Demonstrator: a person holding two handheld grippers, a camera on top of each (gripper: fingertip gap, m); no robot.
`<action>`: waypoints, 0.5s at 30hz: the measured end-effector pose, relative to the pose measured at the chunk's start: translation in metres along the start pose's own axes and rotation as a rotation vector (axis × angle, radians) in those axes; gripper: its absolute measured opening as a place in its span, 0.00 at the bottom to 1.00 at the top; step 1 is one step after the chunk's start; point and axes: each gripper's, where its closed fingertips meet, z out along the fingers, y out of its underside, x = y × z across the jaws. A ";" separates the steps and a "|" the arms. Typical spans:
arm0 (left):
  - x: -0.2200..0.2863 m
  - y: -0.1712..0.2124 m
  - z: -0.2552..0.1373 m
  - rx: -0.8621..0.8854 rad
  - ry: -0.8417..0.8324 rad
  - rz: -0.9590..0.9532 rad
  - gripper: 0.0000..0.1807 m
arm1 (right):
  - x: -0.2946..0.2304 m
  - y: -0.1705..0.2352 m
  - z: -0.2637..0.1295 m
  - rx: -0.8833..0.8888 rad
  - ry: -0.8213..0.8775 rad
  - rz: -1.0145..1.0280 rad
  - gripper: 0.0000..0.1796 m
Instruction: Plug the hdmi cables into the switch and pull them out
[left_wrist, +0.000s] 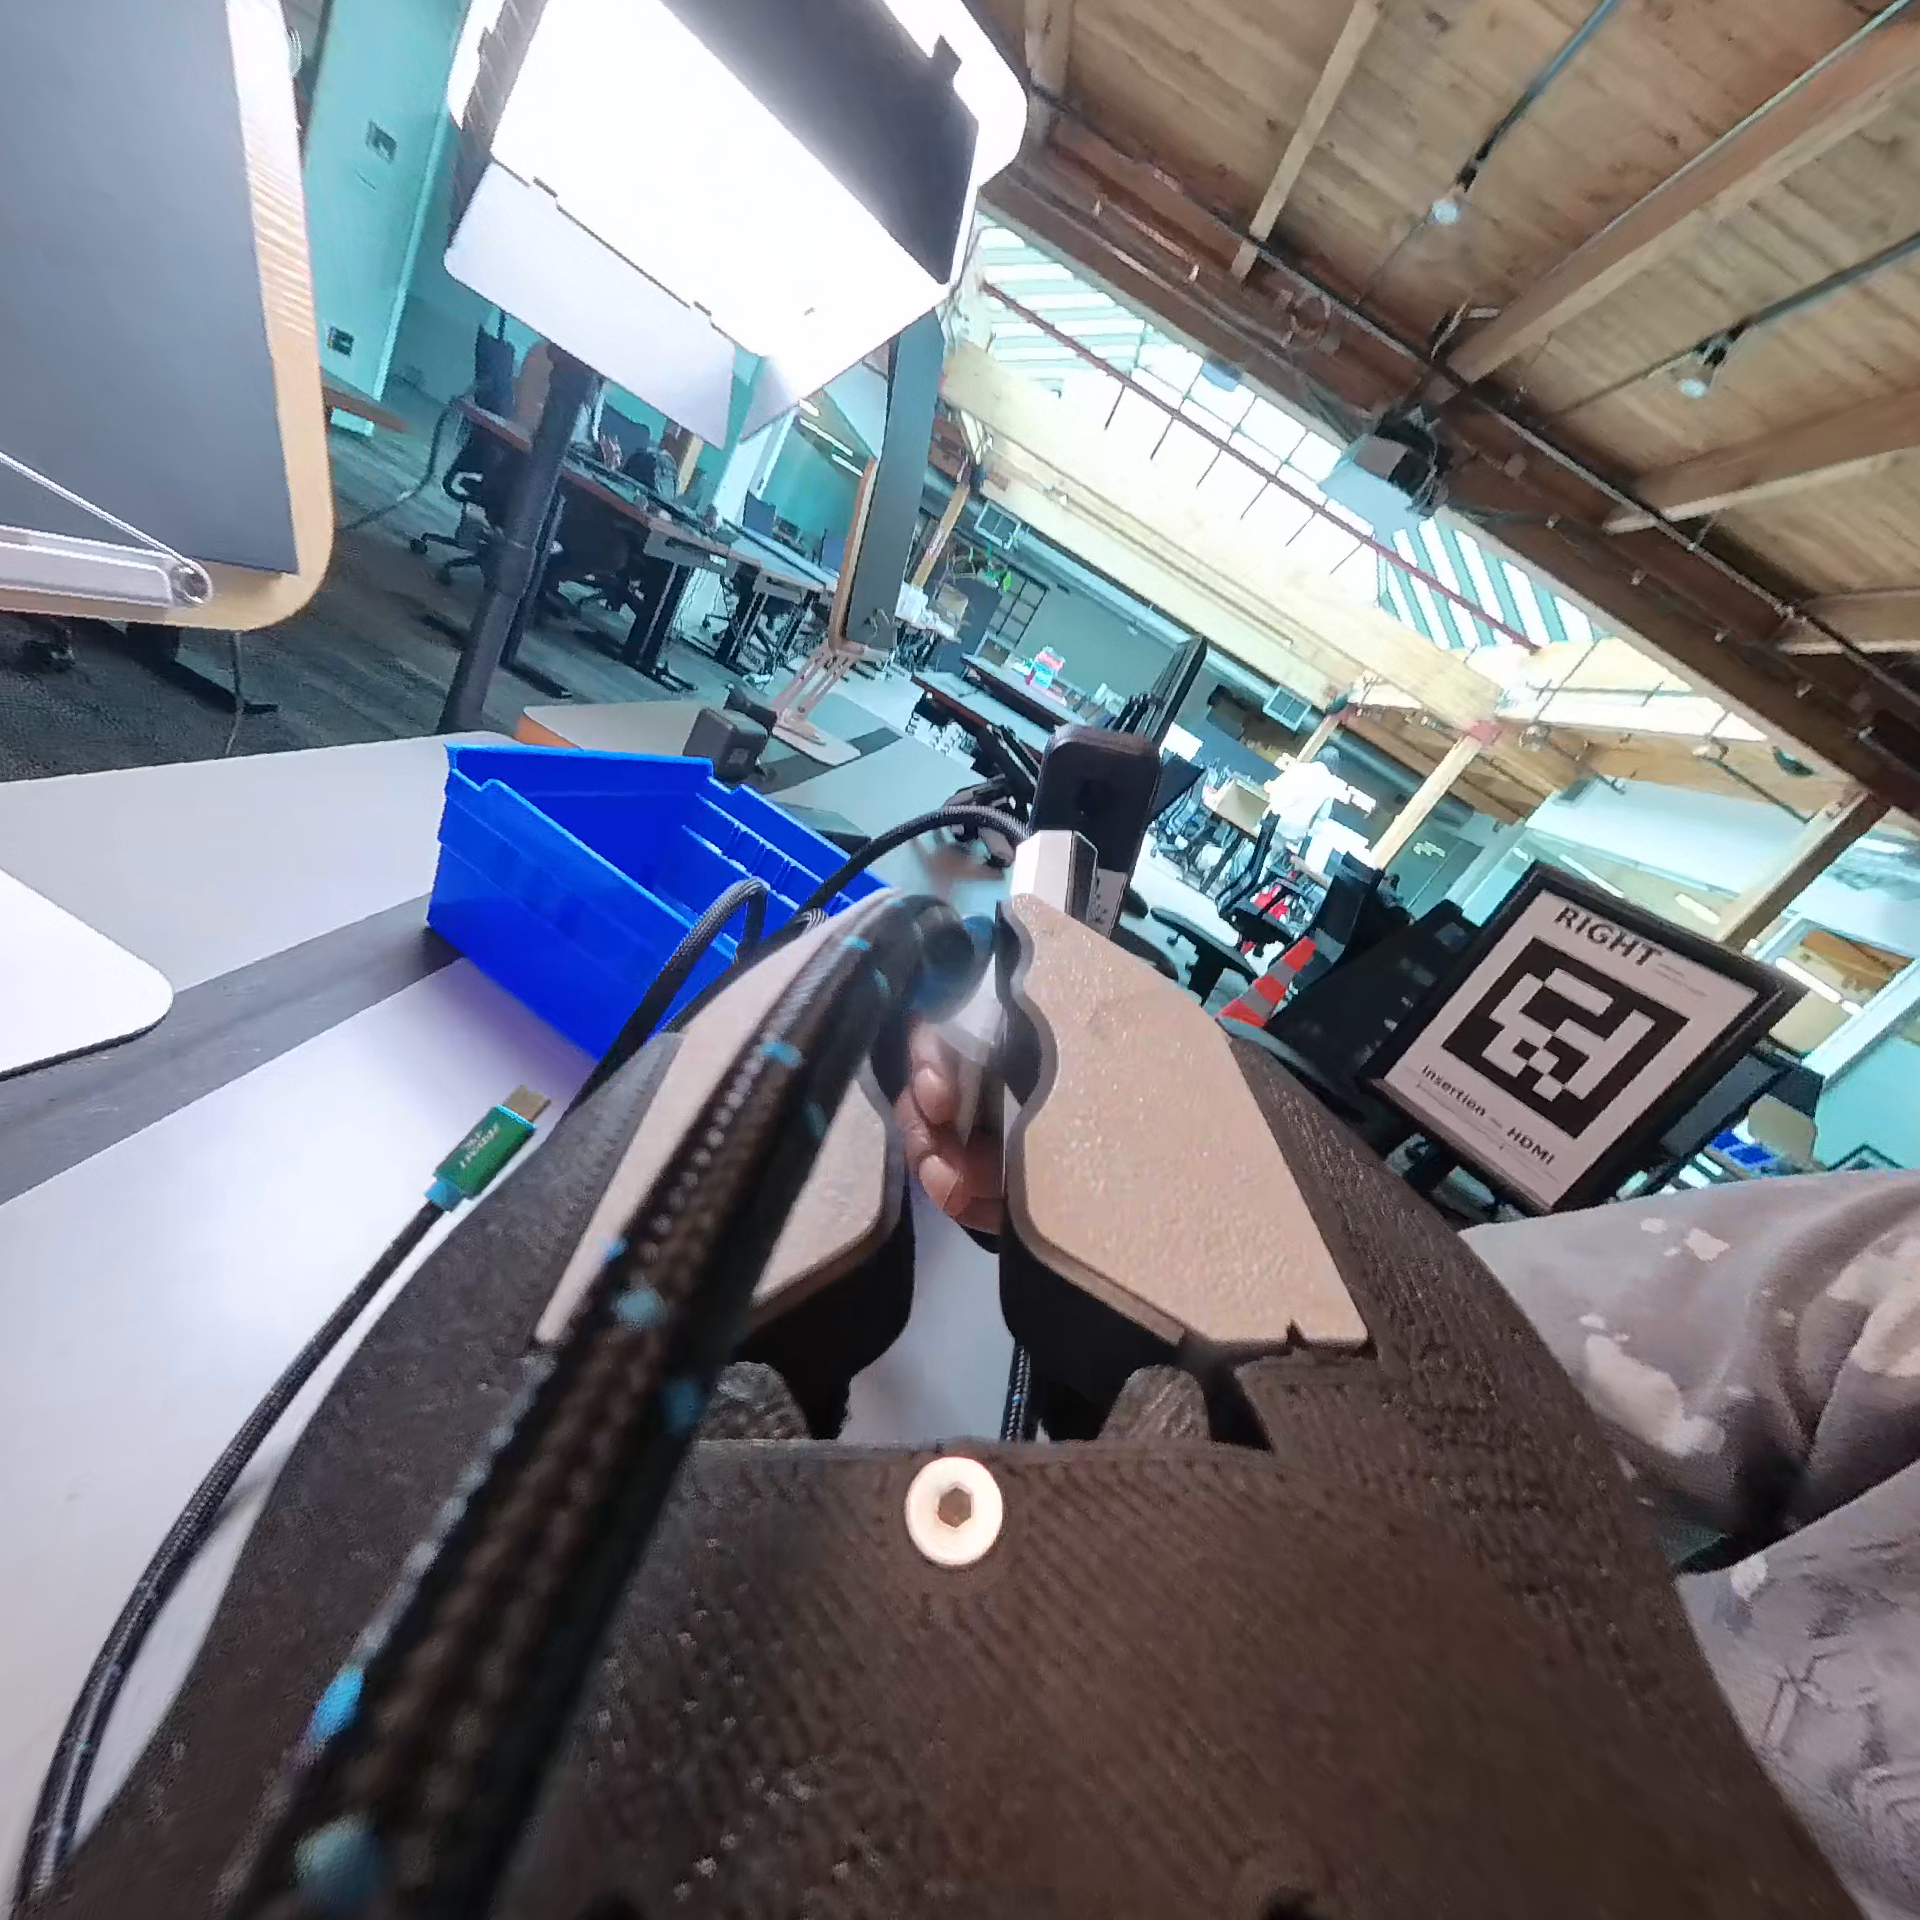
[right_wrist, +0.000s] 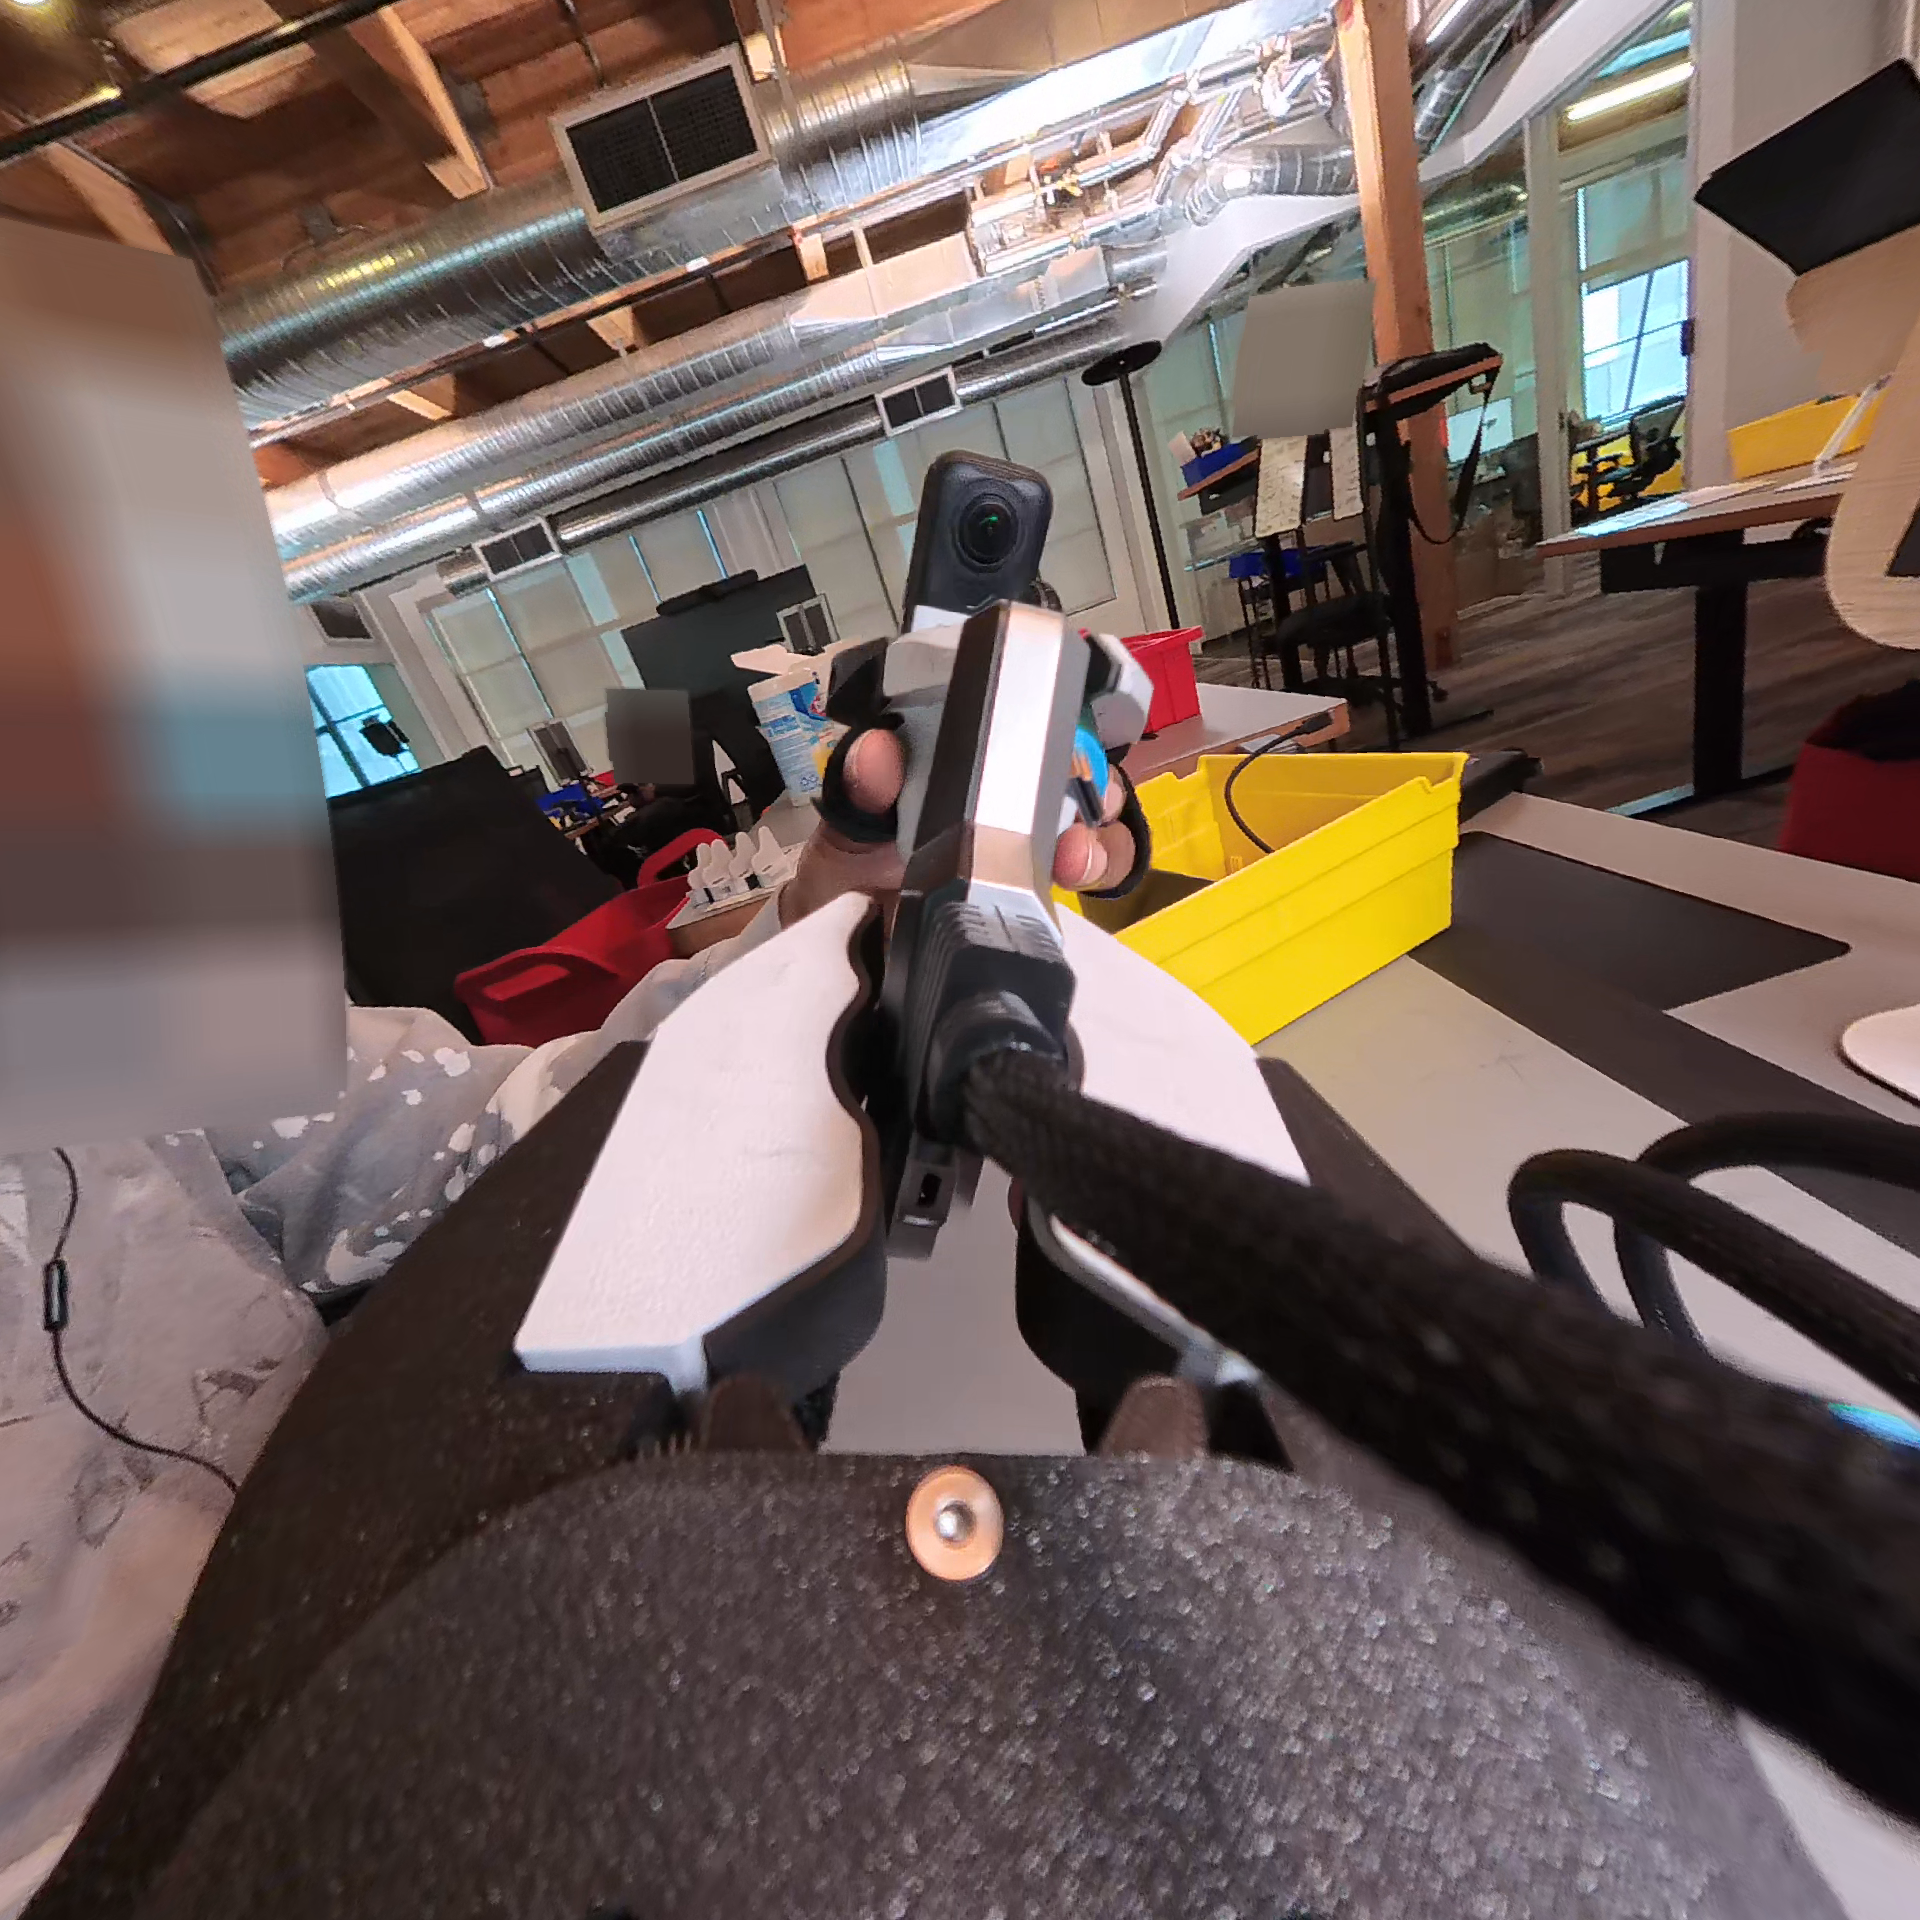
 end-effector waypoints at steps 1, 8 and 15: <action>0.001 0.003 0.002 -0.014 -0.001 0.006 0.08 | 0.000 -0.001 -0.001 0.003 0.011 0.000 0.14; 0.005 0.014 0.010 -0.062 -0.002 0.041 0.07 | -0.003 -0.005 -0.006 -0.020 0.071 0.016 0.14; 0.009 0.007 0.005 -0.034 0.014 0.012 0.07 | -0.006 -0.007 -0.002 -0.009 0.078 0.001 0.14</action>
